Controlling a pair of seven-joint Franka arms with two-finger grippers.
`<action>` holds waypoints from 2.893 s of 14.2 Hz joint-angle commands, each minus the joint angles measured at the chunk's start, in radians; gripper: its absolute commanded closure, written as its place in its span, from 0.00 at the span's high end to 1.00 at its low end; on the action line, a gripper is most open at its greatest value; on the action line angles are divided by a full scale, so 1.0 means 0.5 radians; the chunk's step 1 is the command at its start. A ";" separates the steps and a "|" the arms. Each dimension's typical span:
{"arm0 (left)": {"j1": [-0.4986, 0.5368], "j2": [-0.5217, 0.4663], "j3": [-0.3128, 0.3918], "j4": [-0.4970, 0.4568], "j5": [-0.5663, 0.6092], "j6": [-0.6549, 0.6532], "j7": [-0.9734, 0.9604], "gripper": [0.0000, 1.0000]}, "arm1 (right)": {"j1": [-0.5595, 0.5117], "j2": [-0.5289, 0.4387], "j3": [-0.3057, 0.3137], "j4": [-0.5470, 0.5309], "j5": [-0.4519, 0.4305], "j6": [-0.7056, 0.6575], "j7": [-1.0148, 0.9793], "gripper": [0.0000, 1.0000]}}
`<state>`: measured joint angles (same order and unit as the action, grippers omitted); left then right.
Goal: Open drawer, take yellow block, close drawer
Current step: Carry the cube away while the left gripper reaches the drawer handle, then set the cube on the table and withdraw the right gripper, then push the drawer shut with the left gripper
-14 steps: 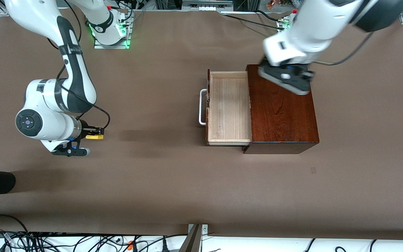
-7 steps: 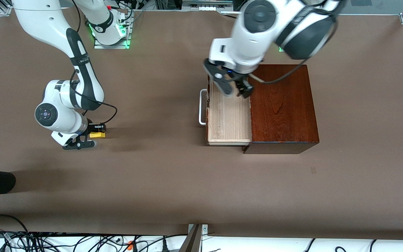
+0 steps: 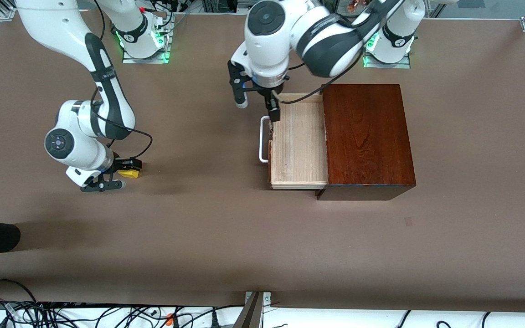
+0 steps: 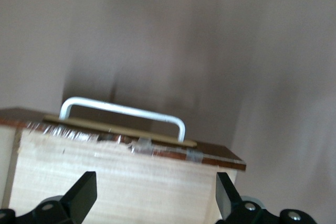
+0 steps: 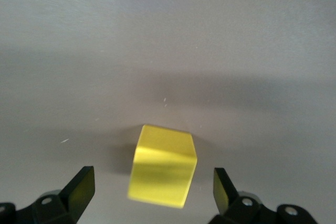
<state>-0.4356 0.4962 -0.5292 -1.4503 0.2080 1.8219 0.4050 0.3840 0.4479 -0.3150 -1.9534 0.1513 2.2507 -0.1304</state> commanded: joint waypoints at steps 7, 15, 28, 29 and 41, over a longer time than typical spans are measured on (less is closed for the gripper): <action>-0.169 0.317 0.018 0.087 0.338 0.145 0.104 1.00 | 0.011 -0.107 -0.192 0.973 0.023 -1.156 -0.028 1.00; -0.160 0.413 0.043 0.087 0.501 0.210 0.156 1.00 | -0.001 -0.303 -0.288 1.229 -0.038 -1.550 -0.028 1.00; -0.074 0.397 0.052 0.060 0.523 0.194 0.199 1.00 | -0.857 -0.920 0.559 0.575 -0.357 -1.203 -0.040 1.00; -0.077 0.400 0.052 0.063 0.523 0.164 0.205 1.00 | -0.860 -0.902 0.553 0.605 -0.409 -1.231 -0.058 1.00; -0.043 0.330 0.064 0.047 0.532 -0.238 0.181 1.00 | -0.851 -0.890 0.559 0.630 -0.376 -1.369 -0.015 1.00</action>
<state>-0.4719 0.6886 -0.4961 -1.4037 0.4543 1.8122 0.4971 -0.0258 0.0054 -0.0518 -1.6487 -0.0344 1.5784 -0.1380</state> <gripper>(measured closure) 0.000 0.000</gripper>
